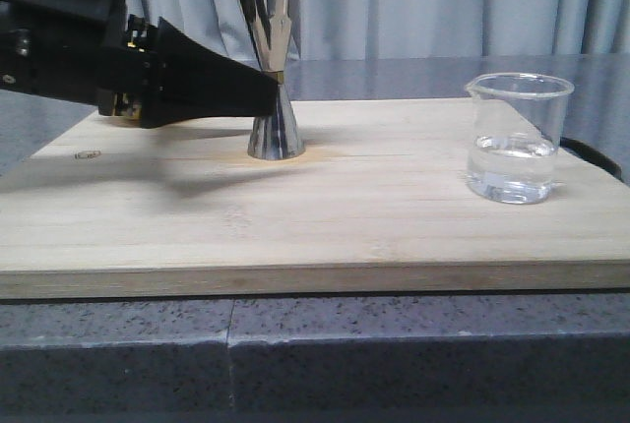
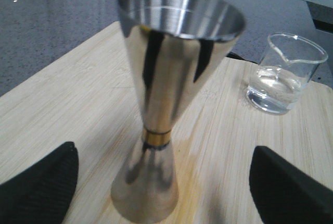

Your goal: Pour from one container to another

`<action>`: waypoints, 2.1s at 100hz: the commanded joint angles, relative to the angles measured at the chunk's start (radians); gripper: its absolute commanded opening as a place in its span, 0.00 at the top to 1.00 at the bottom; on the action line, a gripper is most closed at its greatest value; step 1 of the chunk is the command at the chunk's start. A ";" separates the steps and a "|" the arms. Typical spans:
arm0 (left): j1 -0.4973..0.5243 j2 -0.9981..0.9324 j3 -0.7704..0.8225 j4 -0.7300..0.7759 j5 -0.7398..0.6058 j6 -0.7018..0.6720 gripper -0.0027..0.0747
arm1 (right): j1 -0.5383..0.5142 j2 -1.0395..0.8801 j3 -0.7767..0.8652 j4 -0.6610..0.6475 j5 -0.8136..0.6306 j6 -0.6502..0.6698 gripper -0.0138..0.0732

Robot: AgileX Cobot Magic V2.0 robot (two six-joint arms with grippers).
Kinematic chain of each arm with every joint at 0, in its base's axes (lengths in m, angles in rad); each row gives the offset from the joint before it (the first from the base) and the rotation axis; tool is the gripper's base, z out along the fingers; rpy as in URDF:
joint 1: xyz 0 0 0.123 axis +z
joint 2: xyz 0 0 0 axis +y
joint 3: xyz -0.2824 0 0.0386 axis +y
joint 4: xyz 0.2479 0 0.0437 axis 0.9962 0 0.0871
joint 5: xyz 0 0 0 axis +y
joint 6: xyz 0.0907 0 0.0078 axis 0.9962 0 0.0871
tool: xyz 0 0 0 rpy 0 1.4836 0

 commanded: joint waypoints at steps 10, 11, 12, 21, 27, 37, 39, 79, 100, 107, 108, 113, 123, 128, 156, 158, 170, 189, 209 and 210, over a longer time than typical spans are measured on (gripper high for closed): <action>-0.049 0.014 -0.092 -0.088 0.078 0.017 0.17 | -0.006 0.013 -0.035 -0.003 -0.073 -0.007 0.19; -0.049 0.017 -0.095 -0.088 0.078 0.017 0.17 | -0.006 0.013 -0.035 -0.003 -0.073 -0.007 0.19; -0.051 0.017 -0.097 -0.088 0.078 0.017 0.17 | -0.006 0.013 -0.035 -0.003 -0.073 -0.007 0.19; -0.064 0.024 -0.124 -0.088 0.078 0.015 0.17 | -0.006 0.013 -0.035 -0.003 -0.071 -0.007 0.19; -0.064 0.024 -0.133 -0.088 0.078 0.015 0.17 | -0.006 0.013 -0.035 -0.003 -0.071 -0.007 0.19; -0.064 0.024 -0.147 -0.088 0.078 0.015 0.17 | -0.006 0.013 -0.035 -0.003 -0.071 -0.007 0.19; -0.064 0.024 -0.149 -0.088 0.078 0.015 0.18 | -0.006 0.013 -0.035 -0.003 -0.071 -0.007 0.19; -0.064 0.024 -0.157 -0.088 0.168 0.015 0.59 | -0.006 0.013 -0.035 -0.003 -0.069 -0.007 0.19; -0.064 0.024 -0.169 -0.088 0.184 0.015 0.60 | -0.006 0.013 -0.035 -0.003 -0.067 -0.007 0.19; -0.064 0.024 -0.169 -0.088 0.190 0.015 0.60 | -0.006 0.013 -0.035 -0.003 -0.067 -0.007 0.19; -0.064 0.024 -0.169 -0.088 0.190 0.015 0.60 | -0.006 0.013 -0.035 -0.003 -0.067 -0.007 0.19; -0.064 0.024 -0.169 -0.088 0.192 0.015 0.60 | -0.006 0.013 -0.035 -0.003 -0.067 -0.007 0.19; -0.064 0.024 -0.176 -0.088 0.216 0.015 0.61 | -0.006 0.013 -0.035 -0.003 -0.067 -0.007 0.19; -0.064 0.024 -0.186 -0.088 0.216 0.006 0.63 | -0.006 0.013 -0.035 -0.003 -0.067 -0.007 0.19; -0.064 0.024 -0.205 -0.088 0.209 -0.076 0.66 | -0.006 0.013 -0.035 0.025 -0.078 -0.011 0.19; -0.064 0.024 -0.205 -0.088 0.209 -0.081 0.66 | -0.006 0.013 -0.035 0.035 -0.083 -0.011 0.19; -0.064 0.024 -0.205 -0.088 0.209 -0.083 0.66 | -0.006 0.015 -0.035 0.131 -0.120 -0.106 0.19; -0.064 0.024 -0.205 -0.088 0.209 -0.085 0.66 | -0.006 0.089 -0.067 0.326 -0.146 -0.296 0.19; -0.064 0.024 -0.205 -0.088 0.207 -0.085 0.66 | -0.006 0.226 -0.189 0.371 -0.069 -0.381 0.19; -0.064 0.024 -0.205 -0.088 0.207 -0.085 0.66 | -0.006 0.237 -0.199 0.371 -0.059 -0.385 0.19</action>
